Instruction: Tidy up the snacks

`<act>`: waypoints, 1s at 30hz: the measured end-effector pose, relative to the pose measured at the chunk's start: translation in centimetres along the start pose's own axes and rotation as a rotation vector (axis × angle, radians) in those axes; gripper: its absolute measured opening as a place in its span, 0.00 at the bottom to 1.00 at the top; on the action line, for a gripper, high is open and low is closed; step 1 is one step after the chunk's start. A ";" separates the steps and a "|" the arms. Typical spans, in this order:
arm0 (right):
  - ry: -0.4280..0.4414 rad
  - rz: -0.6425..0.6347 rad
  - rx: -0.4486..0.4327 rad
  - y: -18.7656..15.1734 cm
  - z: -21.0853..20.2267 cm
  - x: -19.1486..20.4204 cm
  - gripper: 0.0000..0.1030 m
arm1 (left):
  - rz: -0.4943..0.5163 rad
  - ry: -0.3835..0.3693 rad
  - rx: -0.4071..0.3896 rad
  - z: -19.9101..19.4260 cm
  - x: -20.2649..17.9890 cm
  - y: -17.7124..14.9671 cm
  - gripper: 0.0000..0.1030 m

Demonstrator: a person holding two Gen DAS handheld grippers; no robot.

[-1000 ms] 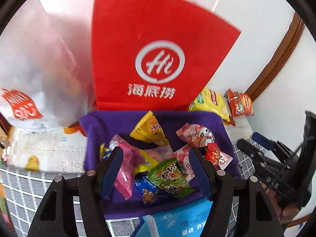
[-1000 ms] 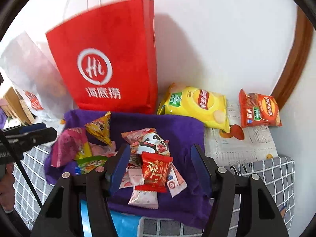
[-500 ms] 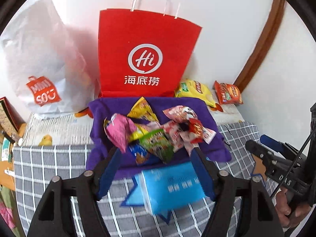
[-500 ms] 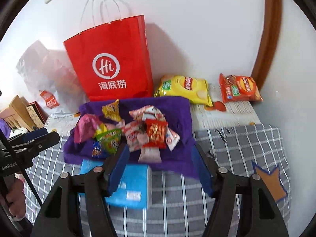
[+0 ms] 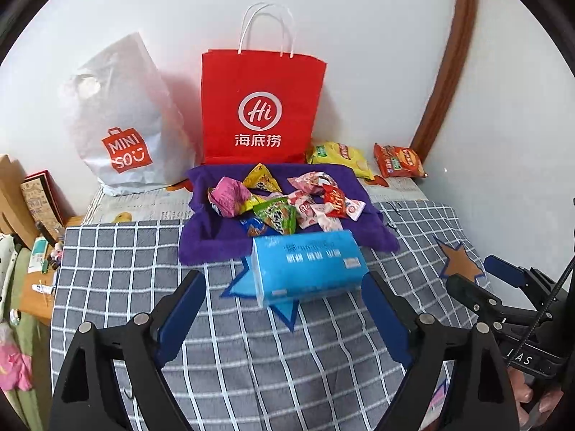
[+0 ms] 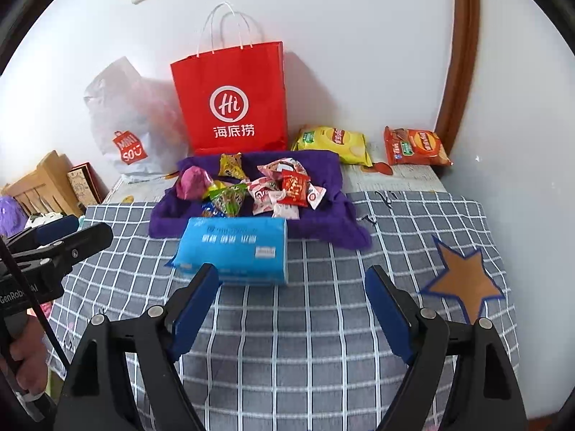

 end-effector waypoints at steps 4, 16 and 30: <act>0.008 0.017 -0.024 -2.0 -1.9 0.0 0.88 | 0.003 0.023 -0.031 -2.0 -0.5 -2.0 0.87; -0.063 0.017 -0.105 -6.6 -7.2 -0.9 0.96 | 0.003 0.040 -0.105 -6.3 -2.4 -6.2 0.91; -0.065 0.020 -0.152 -7.6 -10.1 -1.0 0.97 | 0.040 0.084 -0.140 -8.0 -3.5 -7.2 0.91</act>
Point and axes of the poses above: each gripper's, at about its wrist camera, not at the fingertips, and z roughly the way its jaws point, x to its left, y to its top, the point moved 7 cm from there along z, roughly the way its jaws point, and after that the axes turned 1 degree about x, right-handed, at the moved point
